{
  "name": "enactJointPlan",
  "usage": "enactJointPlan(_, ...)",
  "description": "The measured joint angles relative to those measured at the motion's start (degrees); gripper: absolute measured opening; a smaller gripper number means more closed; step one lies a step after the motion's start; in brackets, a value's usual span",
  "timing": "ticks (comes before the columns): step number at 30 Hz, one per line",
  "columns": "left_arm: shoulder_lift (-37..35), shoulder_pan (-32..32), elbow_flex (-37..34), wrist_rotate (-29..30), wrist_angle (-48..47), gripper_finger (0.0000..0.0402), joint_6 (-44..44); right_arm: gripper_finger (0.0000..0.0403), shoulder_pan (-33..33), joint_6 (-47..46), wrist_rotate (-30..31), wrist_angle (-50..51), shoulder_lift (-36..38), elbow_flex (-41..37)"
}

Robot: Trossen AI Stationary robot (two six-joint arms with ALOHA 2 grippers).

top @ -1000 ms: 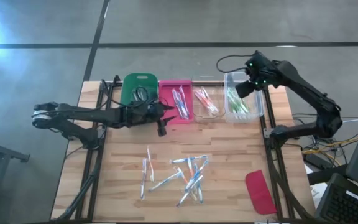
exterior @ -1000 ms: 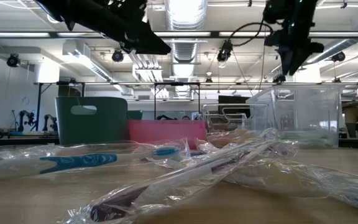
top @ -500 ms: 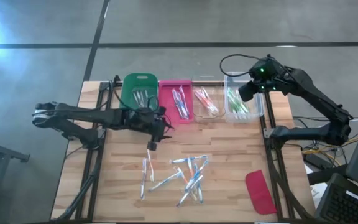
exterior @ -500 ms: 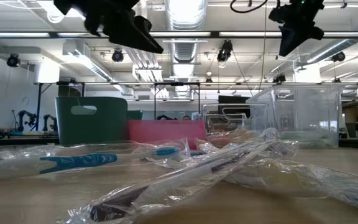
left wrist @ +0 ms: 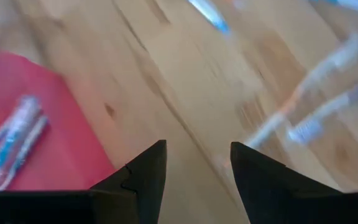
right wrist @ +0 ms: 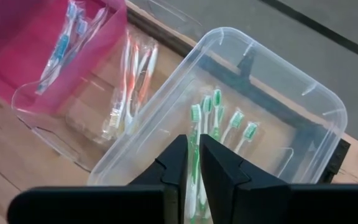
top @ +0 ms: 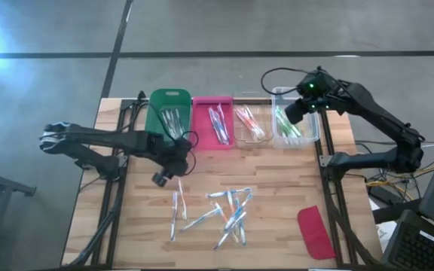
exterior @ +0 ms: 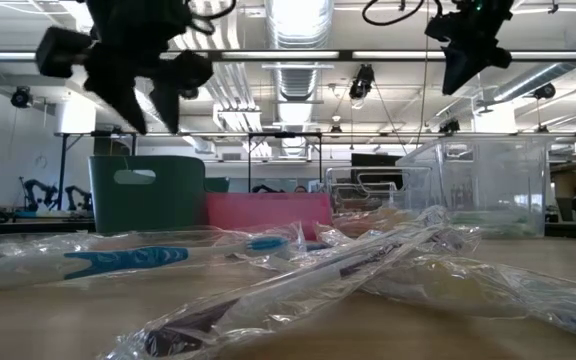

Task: Pick & Place Toothbrushes
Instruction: Put the orange toothbrush into the transparent bin

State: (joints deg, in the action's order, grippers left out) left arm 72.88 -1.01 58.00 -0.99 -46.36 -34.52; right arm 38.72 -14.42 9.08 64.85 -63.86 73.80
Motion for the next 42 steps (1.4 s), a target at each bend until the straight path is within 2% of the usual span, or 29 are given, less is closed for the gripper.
enactJointPlan(6, 2.89, -0.24, -0.72, -0.07, -3.62, 0.0181, -5.81, 0.0059, -0.15, 0.03, 0.0, -0.86, -1.59, -0.02)
enactJointPlan(15, 12.86, -0.89, -1.01, -3.09, -3.81, 0.0172, -11.76, 0.0087, -0.35, 0.05, 0.0, -0.93, -2.38, -0.04)
enactJointPlan(24, 18.8, -2.32, -1.01, -3.09, -2.72, 0.0167, -12.94, 0.0103, -0.35, 1.36, 0.02, -0.97, -2.36, -0.09)
enactJointPlan(42, 24.72, -3.3, -1.03, -1.98, 0.34, 0.0165, -13.37, 0.0045, -0.35, 2.65, 0.02, -1.2, -2.31, -0.09)
